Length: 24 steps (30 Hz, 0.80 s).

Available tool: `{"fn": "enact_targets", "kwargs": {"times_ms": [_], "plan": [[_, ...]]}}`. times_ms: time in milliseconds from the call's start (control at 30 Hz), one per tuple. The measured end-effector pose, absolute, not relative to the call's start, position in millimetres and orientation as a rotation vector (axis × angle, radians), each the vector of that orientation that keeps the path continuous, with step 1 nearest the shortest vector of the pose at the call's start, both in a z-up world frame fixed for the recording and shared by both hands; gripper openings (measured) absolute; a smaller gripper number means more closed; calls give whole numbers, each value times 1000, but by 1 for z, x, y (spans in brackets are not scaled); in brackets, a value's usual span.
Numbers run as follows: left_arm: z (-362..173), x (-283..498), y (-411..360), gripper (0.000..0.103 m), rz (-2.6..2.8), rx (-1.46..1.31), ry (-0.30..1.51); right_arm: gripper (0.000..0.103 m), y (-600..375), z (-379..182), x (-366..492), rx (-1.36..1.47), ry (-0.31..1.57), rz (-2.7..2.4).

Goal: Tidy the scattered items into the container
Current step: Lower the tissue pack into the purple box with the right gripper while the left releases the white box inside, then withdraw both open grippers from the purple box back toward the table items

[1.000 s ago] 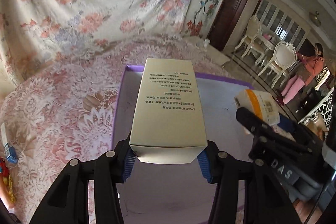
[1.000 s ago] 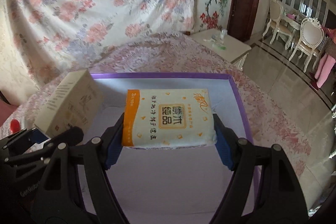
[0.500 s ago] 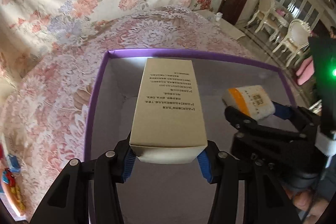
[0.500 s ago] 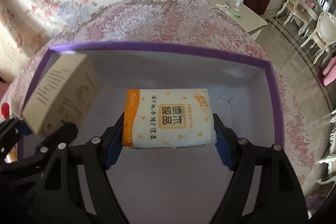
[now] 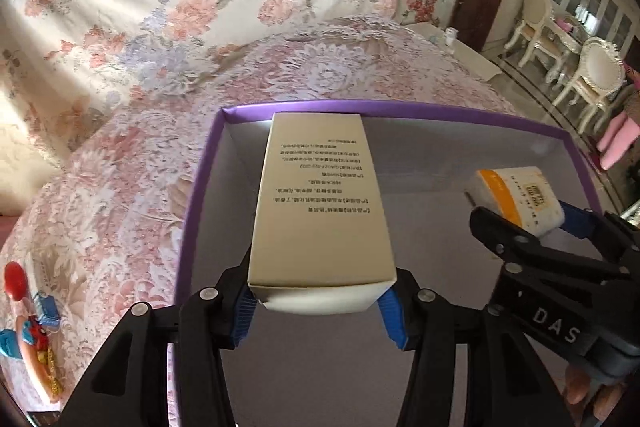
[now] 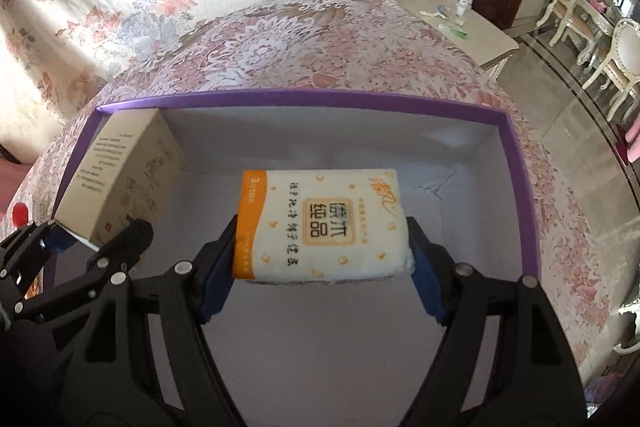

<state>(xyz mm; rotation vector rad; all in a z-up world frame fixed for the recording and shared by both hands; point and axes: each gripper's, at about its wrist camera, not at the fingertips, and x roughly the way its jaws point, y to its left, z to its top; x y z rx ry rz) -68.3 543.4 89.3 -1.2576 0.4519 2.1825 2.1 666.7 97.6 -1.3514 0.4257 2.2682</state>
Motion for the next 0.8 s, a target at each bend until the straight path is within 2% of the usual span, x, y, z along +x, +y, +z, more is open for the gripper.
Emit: {"fn": "enact_targets", "kwargs": {"times_ms": [300, 667, 800], "plan": [[90, -71, 540, 57, 2254, -1252, 463, 78, 672, 93, 0, -1356, 535, 2303], [93, -71, 537, 57, 2269, -1246, 443, 79, 673, 93, 1, -1344, 566, 2314], [96, -70, 533, 60, 2266, -1231, 410, 83, 673, 99, 6, -1306, 577, 2306]]}}
